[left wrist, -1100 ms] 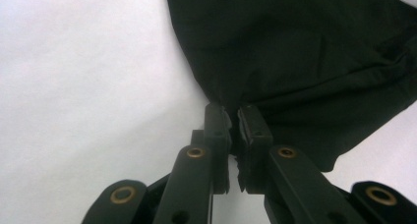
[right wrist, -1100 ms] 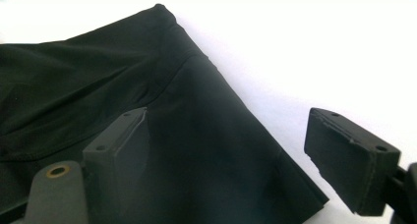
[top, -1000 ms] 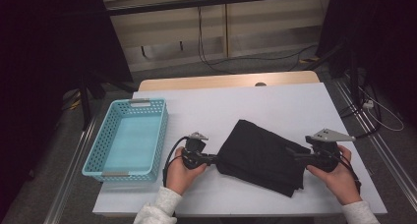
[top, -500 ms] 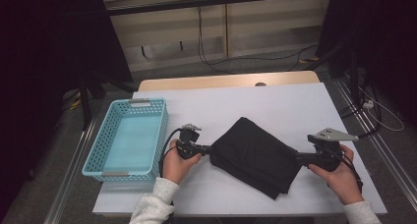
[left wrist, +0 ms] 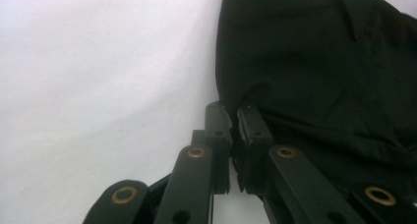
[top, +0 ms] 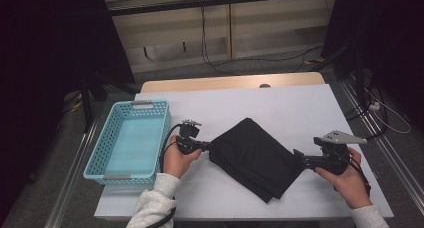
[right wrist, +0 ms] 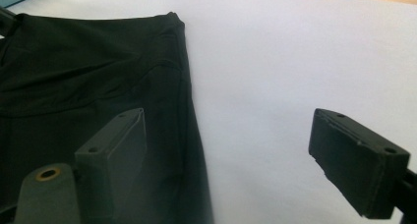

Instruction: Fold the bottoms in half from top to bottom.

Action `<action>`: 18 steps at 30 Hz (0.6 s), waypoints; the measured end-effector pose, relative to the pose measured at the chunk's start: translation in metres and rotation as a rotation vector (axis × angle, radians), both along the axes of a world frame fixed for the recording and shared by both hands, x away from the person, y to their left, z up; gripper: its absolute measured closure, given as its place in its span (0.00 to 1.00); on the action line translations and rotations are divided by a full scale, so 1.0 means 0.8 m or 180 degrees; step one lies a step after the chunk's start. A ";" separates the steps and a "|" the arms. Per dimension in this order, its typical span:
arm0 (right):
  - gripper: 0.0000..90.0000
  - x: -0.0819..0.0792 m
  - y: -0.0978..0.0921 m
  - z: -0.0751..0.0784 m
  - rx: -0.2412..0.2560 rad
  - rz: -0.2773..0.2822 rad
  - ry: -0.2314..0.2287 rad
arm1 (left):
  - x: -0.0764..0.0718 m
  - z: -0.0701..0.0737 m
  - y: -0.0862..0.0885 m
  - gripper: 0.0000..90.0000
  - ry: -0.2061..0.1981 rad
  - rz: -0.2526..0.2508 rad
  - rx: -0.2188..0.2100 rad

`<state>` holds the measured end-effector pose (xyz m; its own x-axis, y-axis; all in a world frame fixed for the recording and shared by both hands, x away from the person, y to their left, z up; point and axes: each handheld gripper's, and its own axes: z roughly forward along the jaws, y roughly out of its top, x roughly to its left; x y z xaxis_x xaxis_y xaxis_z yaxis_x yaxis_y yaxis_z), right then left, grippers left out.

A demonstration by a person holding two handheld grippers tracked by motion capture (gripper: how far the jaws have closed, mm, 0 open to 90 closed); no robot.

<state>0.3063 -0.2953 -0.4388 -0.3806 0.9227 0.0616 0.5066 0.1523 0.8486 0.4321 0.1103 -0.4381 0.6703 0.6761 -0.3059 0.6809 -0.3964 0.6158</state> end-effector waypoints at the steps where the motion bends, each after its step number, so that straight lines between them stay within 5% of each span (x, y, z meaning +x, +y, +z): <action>1: 0.16 0.000 0.000 0.000 -0.0001 0.0003 -0.0002 | 0.002 0.001 0.002 0.94 0.0002 -0.0009 0.0016; 18: 0.15 0.002 0.012 -0.005 -0.0014 0.0123 0.0030 | 0.041 0.006 0.011 0.94 -0.0011 0.0195 0.0065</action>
